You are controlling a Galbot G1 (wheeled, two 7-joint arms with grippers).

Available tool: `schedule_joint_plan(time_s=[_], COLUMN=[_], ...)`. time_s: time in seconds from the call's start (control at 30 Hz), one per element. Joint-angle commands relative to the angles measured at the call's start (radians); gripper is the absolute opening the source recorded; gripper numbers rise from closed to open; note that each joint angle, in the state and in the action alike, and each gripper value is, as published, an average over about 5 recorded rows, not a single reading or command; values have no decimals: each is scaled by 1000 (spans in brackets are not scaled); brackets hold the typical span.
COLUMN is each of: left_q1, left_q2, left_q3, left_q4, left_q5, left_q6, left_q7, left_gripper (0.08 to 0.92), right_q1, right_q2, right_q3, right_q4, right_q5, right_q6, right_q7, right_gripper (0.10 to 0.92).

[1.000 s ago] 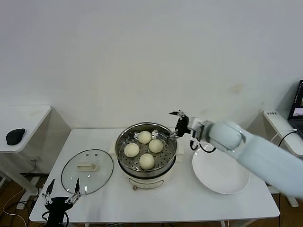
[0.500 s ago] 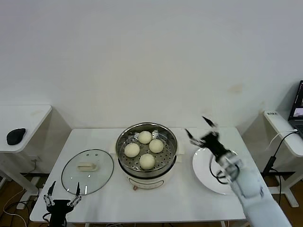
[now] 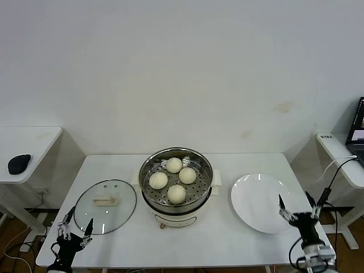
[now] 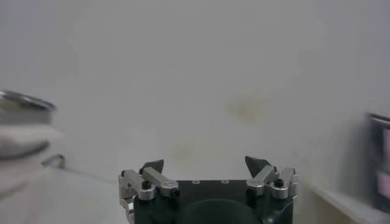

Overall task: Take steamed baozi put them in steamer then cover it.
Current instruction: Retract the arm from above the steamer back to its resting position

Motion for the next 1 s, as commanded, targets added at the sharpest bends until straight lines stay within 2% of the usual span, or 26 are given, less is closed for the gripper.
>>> schedule_joint_plan(time_s=[0.03,0.5,0.77,1.0], left_q1=[-195,-474,-554,-575], left_q2=[93,153,159,159], left_q3=[77,210,259,267], left_q4=[226,443,564,561], left_q5=[403,380,375,368], left_q6=[-35,-35,-32,-24], left_q7=[-2,12,12,17], left_gripper=[823,823,823,823], right_q1=[-114,-151,-168,-168], right_q2=[97,188,204,199], right_q3=[89,135,172,188], right_q4=[-25,-9,11,-3], right_q5=[-48,-82,-84,-83], right_q6=[59,92,94,102], right_q7=[12,14,14,15], right_gripper=[823,823,823,823])
